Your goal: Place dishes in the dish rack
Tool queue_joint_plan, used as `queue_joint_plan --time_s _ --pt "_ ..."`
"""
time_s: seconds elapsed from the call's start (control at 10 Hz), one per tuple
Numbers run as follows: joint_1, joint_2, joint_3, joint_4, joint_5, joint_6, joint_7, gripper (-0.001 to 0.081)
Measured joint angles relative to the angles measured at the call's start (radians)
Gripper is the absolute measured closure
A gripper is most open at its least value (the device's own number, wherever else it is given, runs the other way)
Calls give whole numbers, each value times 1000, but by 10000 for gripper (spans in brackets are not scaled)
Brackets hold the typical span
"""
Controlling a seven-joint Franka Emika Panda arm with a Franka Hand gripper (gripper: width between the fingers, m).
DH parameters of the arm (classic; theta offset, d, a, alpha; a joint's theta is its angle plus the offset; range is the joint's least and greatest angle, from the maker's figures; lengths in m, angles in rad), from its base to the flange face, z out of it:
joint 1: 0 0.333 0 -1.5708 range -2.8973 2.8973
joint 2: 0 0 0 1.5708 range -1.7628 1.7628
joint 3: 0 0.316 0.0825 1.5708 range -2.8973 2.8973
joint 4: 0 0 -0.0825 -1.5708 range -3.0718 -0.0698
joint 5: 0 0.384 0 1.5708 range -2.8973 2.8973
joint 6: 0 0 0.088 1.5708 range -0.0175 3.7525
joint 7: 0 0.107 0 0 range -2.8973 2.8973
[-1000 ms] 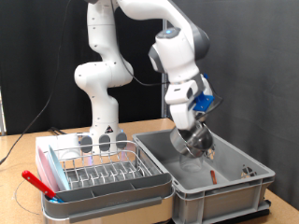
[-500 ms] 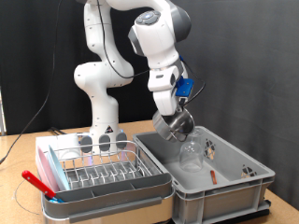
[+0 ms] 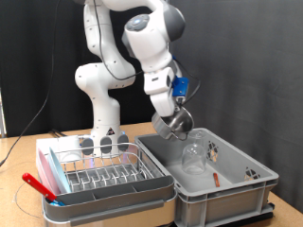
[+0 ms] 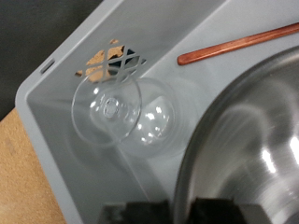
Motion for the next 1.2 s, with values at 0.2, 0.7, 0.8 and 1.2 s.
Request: queue_joint_plan --time_s 0.2,0.7,0.8,1.2 --pt "-30 -78 -20 -54 -19 1 -23 755" --pt "-151 -209 -83 -94 -111 -161 -1 756" --pt "-182 -230 -92 -99 -140 -191 17 756" --pt "-312 -301 -127 -127 -263 -280 35 756"
